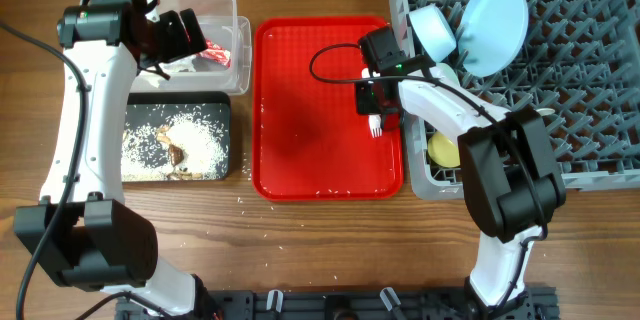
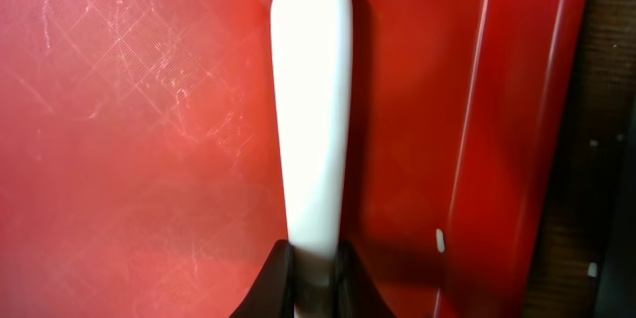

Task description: Sort waste into correct bins and load items into the dishwasher rack

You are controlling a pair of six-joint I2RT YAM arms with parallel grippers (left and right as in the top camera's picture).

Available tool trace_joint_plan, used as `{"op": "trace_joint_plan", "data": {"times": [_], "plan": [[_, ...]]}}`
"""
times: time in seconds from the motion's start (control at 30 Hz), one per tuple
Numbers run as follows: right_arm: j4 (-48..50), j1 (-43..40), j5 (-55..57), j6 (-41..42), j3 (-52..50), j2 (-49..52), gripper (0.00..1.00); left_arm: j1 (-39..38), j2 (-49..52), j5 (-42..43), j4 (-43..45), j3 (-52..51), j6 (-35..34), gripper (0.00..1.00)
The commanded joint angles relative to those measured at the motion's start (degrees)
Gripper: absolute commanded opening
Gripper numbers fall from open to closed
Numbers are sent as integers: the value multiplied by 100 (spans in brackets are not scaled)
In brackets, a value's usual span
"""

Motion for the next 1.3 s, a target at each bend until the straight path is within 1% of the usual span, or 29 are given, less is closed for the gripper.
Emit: {"op": "trace_joint_plan", "data": {"times": [0.0,0.03,0.13,0.17,0.2,0.27,0.3,0.33,0.4,0.43,0.5,0.53,0.6,0.7,0.77,0.83,0.87,0.9,0.93,1.03,1.07,1.1,1.13,1.17,1.2,1.23,1.27], "plan": [[-426,-2,-240,15,33,4,4,-9,-105,-70,17,118,11,100],[-651,0,-240,11,133,-219,4,-9,-105,-72,17,118,11,100],[-1526,0,-232,-35,601,-1497,4,-9,-105,-70,17,118,11,100],[-1674,-2,-212,-162,730,-2129,4,-9,-105,-70,17,118,11,100],[-1703,-2,-140,-153,763,-2396,4,-9,-105,-70,17,118,11,100],[-1744,-44,544,70,774,-3383,4,-9,-105,-70,17,118,11,100],[-1812,-105,953,337,772,-3676,4,-9,-105,-70,17,118,11,100],[-1971,-227,1611,791,772,-4009,4,-9,-105,-70,17,118,11,100],[-2459,-627,2846,1978,761,-4430,4,-9,-105,-70,17,118,11,100],[-2726,-992,3383,2671,719,-4529,4,-9,-105,-70,17,118,11,100],[-2927,-1458,3790,3567,603,-4472,4,-9,-105,-70,17,118,11,100],[-2894,-1792,3906,4188,422,-4385,5,-9,-105,-70,17,118,11,100],[-2785,-2262,3886,5053,111,-4127,4,-9,-105,-70,17,118,11,100],[-2699,-2704,3620,6428,-214,-3484,4,-9,-105,-70,17,118,11,100],[-2693,-2796,3381,6824,-227,-2990,4,-9,-105,-70,17,118,11,100],[-2638,-2809,3204,6913,-227,-2583,5,-9,-105,-70,17,118,11,100],[-2559,-2809,2986,6905,-227,-2363,36,-9,-105,-70,15,118,11,100],[-2516,-2809,2924,6872,-227,-2337,56,-9,-105,-70,17,118,11,100],[-2457,-2806,2894,6723,-225,-2341,66,-9,-105,-70,17,118,11,100],[-2170,-2806,2704,5493,-79,-2636,89,-9,-105,-70,17,118,11,100],[-2138,-2806,2524,4865,28,-2863,96,-9,-105,-70,17,118,11,100],[-2135,-2806,2312,4210,131,-3084,100,-9,-105,-70,17,118,11,100],[-2074,-2800,1904,3167,234,-3390,100,-9,-105,-70,17,118,11,100],[-1985,-2782,1250,1834,321,-3759,100,-9,-105,-70,17,118,11,100],[-1969,-2763,581,798,385,-4074,100,-9,-105,-70,17,118,11,100],[-2061,-2752,-179,-125,444,-4437,100,-9,-105,-70,17,118,11,100],[-2286,-2754,-984,-804,474,-4883,100,-9,-105,-70,17,118,11,100]]}}
